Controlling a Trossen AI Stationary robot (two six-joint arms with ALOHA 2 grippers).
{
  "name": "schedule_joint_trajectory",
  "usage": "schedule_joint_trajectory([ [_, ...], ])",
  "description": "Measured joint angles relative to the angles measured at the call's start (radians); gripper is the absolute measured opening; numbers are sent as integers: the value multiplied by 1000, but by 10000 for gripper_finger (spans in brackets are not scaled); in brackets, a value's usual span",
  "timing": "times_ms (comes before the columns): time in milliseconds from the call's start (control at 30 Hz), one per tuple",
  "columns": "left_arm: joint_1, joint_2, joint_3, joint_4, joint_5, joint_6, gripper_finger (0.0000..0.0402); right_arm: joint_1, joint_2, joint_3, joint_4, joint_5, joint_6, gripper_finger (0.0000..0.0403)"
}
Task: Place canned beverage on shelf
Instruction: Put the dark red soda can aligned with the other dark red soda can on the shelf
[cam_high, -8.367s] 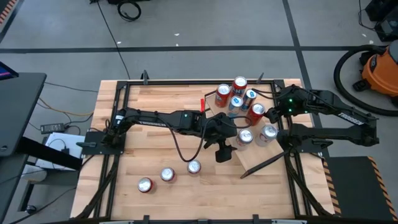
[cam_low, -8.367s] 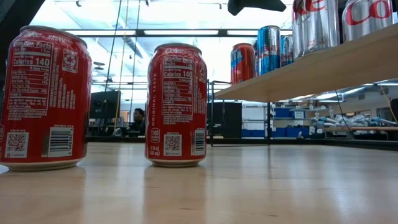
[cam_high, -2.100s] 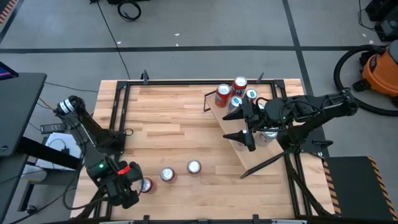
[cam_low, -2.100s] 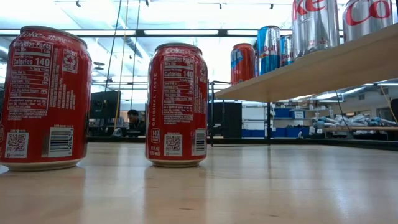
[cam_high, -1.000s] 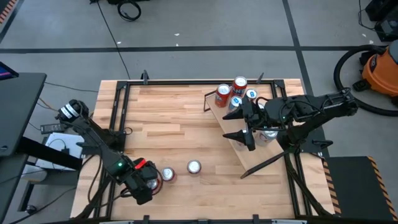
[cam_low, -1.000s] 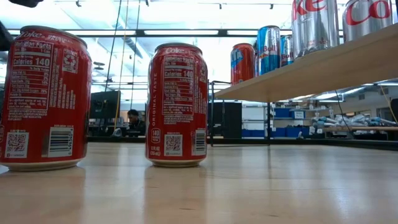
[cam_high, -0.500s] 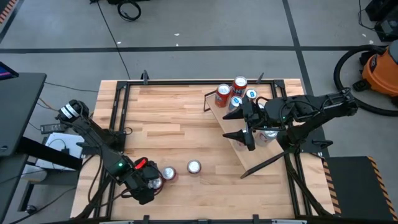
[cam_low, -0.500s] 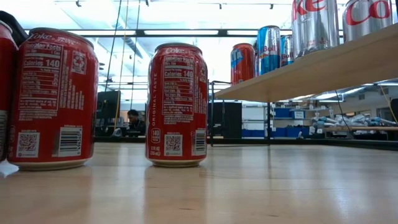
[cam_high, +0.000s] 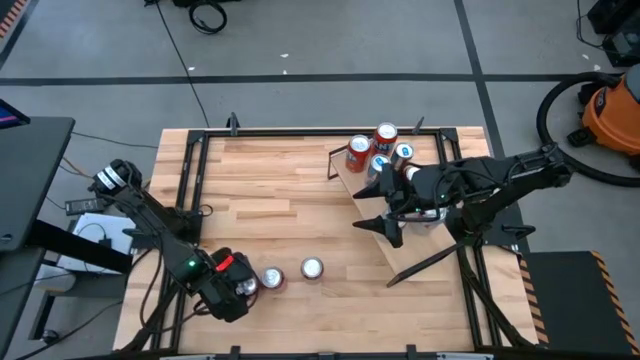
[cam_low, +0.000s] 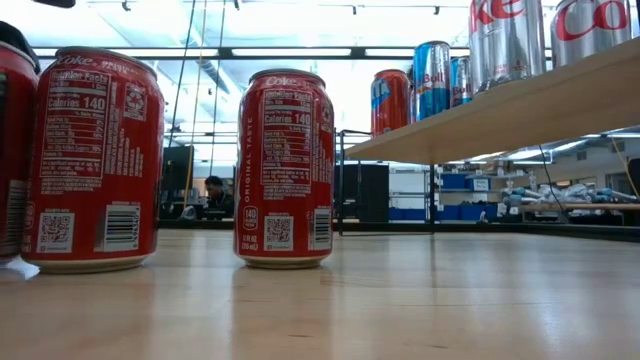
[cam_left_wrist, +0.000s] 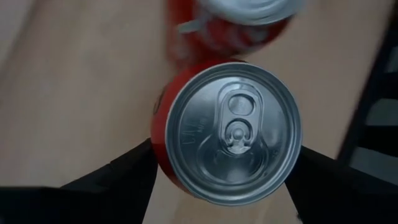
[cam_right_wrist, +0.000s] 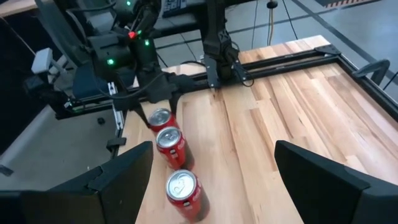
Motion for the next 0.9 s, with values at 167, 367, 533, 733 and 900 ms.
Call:
schedule_joint_trajectory([
  [167,11,0,0,-90,-43,-11,315,0,-2,0,14,0,-13,346],
  [367,79,3,-5,-171,-97,21,314,0,-3,0,16,0,-14,346],
  [533,183,4,-6,-128,-117,180,314,0,-3,0,16,0,-14,346],
  [733,336,8,-7,-22,-112,370,314,0,-3,0,15,-1,3,346],
  [900,444,24,-7,48,-99,487,313,0,-3,0,14,-1,9,346],
])
